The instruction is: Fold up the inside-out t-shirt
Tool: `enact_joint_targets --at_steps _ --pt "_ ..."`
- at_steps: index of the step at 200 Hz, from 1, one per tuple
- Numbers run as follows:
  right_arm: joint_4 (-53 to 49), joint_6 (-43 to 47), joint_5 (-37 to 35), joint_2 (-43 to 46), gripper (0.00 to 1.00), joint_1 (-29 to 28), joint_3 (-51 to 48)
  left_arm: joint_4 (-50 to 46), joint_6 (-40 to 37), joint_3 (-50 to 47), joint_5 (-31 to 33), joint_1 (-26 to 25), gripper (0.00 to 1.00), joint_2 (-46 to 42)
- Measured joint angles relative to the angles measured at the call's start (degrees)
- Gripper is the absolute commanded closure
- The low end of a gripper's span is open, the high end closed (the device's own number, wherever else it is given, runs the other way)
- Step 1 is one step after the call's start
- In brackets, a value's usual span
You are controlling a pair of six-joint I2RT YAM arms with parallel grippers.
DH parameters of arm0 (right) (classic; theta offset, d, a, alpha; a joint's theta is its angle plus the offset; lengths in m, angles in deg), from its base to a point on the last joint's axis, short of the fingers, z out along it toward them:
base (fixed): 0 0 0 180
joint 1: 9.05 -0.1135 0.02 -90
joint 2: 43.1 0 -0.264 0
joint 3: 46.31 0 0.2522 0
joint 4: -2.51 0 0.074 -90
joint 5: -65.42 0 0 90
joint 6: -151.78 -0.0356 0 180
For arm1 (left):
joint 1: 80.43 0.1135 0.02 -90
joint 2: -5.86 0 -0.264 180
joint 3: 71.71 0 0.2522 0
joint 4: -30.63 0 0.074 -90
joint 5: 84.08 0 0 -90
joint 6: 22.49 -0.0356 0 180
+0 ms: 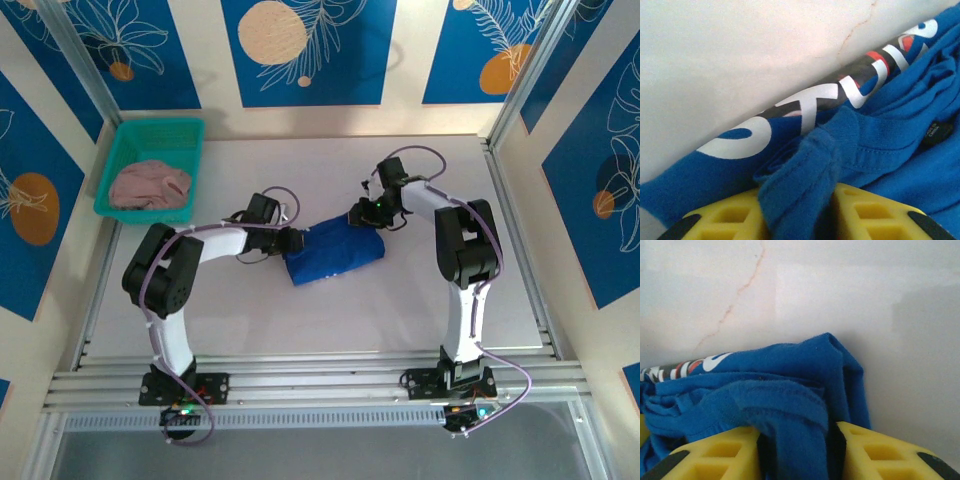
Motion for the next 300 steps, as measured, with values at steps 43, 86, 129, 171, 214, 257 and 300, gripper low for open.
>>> enact_joint_targets --at_steps 43,86,129,171,214,257,300 --pt "-5.3 3.1 -1.4 3.2 0.37 0.9 2.0 -5.0 -1.9 -0.1 5.4 0.1 0.39 -4.3" --pt "-6.5 3.6 -1.5 10.6 0.30 3.0 -1.4 -9.2 -3.0 -0.3 9.4 0.2 0.35 -9.2" --pt "-6.7 2.8 1.6 9.2 0.23 4.1 -2.8 -10.8 -3.2 -2.6 10.2 -0.4 0.36 -13.6" --pt "-6.8 2.8 4.0 3.6 0.23 2.8 -2.2 -11.8 -4.4 -2.4 12.9 -1.0 0.49 -9.2" --pt "-6.7 2.5 5.4 -0.5 0.24 1.6 -0.8 -11.7 -5.0 -2.2 15.0 -1.0 0.56 -5.4" --pt "-5.1 2.2 6.0 -1.6 0.37 -0.7 -0.3 -11.6 -5.0 -2.2 15.2 -1.0 0.54 -5.4" --pt "-4.0 0.9 6.0 -1.9 0.72 -1.5 -1.3 -11.6 -5.0 -2.2 15.2 -1.0 0.45 -5.6"
